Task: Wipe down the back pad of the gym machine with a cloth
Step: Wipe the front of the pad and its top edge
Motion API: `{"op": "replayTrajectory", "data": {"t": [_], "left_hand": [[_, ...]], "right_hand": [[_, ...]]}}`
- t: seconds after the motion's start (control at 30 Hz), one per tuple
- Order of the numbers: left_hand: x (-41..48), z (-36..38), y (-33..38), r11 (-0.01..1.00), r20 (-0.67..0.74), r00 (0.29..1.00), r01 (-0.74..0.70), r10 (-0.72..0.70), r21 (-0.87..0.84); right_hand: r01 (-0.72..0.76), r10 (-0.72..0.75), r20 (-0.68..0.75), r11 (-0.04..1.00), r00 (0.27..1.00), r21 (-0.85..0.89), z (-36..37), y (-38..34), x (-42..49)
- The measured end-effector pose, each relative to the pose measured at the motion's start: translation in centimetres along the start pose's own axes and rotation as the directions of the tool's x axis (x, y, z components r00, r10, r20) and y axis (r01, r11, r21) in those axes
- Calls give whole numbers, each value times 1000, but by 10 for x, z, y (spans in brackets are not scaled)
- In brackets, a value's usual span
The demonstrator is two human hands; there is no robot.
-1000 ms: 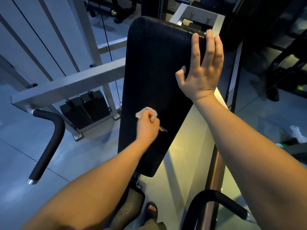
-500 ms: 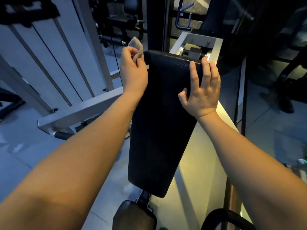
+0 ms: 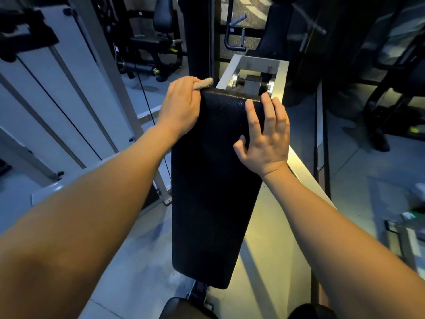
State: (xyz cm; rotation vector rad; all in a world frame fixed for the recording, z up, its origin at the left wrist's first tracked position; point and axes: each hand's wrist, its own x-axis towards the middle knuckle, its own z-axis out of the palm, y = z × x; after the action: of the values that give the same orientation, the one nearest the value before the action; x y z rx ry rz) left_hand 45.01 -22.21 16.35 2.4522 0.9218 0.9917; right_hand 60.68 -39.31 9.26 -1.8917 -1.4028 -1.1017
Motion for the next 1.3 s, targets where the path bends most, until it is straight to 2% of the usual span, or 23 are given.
{"op": "replayTrajectory", "data": {"t": [0.1, 0.17, 0.27, 0.37, 0.43, 0.5, 0.63, 0.7, 0.77, 0.87, 0.93, 0.97, 1.03, 1.13, 1.3], "left_hand": [[-7, 13, 11, 999, -147, 988, -33, 35, 13], [-7, 12, 12, 997, -174, 983, -44, 53, 56], [-9, 15, 32, 969, -110, 972, -192, 210, 154], [-16, 24, 74, 931, 0, 935, -352, 354, 97], [-11, 15, 69, 925, 82, 929, -368, 360, 101], [-1, -4, 38, 932, 141, 943, -323, 302, 166], [3, -27, -9, 986, 28, 998, -56, 52, 157], [0, -15, -3, 991, -39, 999, -27, 33, 131], [-4, 0, 14, 985, -61, 992, -103, 112, 137], [-7, 11, 50, 941, 59, 954, -299, 293, 159], [-5, 5, 59, 916, 150, 920, -381, 361, 129], [-2, -1, 55, 912, 185, 911, -393, 368, 122], [11, -15, 32, 940, 216, 936, -311, 277, 143], [20, -25, 8, 975, 147, 982, -144, 120, 169], [3, 11, 60, 947, 126, 952, -293, 277, 128]], "right_hand": [[-5, 5, 13, 1000, 1000, -4, 0, 0, 0], [-10, 10, 10, 1000, 1000, 2, 1, 0, -1], [-8, 8, -6, 1000, 1000, 20, 2, 1, 0], [-8, 7, 25, 1000, 1000, 17, 0, 2, -1], [0, 0, 43, 1000, 999, 14, -1, 3, -1], [1, -1, 41, 1000, 999, 8, -1, 4, 0], [-5, 5, 17, 1000, 1000, 2, 2, 2, 0], [-9, 9, 15, 1000, 1000, -3, 3, 2, 0], [-9, 9, 16, 1000, 1000, -1, 3, 3, 0], [-14, 14, 1, 1000, 1000, 18, 2, 3, 0], [-6, 6, 21, 1000, 1000, 17, 1, 3, -1], [0, 0, 29, 1000, 1000, 11, 1, 4, -1], [3, -3, 23, 1000, 1000, 7, 2, 4, 0], [1, -1, 3, 1000, 1000, 6, 3, 3, -1], [4, -4, -1, 1000, 1000, 30, 4, 5, -2]]}}
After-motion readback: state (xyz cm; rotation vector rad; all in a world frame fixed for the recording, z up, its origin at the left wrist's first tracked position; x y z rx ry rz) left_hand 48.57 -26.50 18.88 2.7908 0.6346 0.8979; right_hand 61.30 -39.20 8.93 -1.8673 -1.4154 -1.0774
